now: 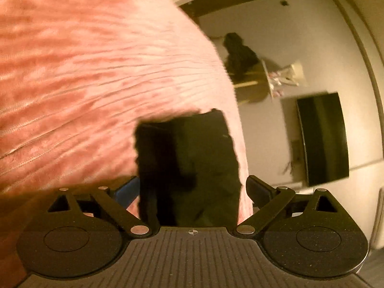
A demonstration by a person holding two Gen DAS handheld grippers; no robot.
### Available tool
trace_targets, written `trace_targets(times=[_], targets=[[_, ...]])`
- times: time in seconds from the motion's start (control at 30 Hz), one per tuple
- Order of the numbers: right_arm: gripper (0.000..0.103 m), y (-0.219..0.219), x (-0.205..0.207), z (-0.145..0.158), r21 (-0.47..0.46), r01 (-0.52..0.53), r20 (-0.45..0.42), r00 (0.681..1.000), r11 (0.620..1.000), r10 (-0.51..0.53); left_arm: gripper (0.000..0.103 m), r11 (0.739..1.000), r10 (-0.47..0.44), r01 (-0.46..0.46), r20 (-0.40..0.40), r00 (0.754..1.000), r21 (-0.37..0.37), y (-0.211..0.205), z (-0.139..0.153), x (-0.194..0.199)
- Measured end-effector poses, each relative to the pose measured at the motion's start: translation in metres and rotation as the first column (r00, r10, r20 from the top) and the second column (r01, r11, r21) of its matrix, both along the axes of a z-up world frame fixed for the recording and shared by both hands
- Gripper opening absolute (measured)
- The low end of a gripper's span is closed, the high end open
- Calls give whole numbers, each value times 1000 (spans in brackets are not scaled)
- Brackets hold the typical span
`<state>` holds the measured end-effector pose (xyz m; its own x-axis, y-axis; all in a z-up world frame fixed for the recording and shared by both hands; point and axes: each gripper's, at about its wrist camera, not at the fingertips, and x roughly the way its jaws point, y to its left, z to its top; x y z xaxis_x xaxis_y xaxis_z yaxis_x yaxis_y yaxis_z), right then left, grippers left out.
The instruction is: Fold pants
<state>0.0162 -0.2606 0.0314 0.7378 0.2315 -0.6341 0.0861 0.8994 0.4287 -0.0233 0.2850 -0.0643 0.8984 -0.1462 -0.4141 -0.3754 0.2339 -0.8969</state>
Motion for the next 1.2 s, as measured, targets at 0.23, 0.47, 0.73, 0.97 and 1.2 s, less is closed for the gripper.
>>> trace_targets(times=[0.23, 0.47, 0.73, 0.97, 1.2], targets=[[94, 5, 2, 0, -32, -5, -10, 1000, 999, 4, 98, 996, -66, 65, 21, 998, 60, 18, -7, 19], [95, 8, 4, -1, -61, -13, -16, 1000, 998, 12, 43, 970, -43, 44, -7, 999, 237, 20, 10, 23], [97, 8, 4, -1, -52, -12, -11, 1000, 999, 12, 58, 955, -68, 83, -63, 996, 285, 12, 14, 30], [97, -5, -5, 8, 15, 52, 46, 998, 999, -52, 32, 862, -146, 109, 37, 989, 496, -28, 87, 20], [97, -18, -19, 18, 91, 97, 112, 988, 991, -107, 31, 594, -401, 166, 111, 909, 787, -144, 183, 7]])
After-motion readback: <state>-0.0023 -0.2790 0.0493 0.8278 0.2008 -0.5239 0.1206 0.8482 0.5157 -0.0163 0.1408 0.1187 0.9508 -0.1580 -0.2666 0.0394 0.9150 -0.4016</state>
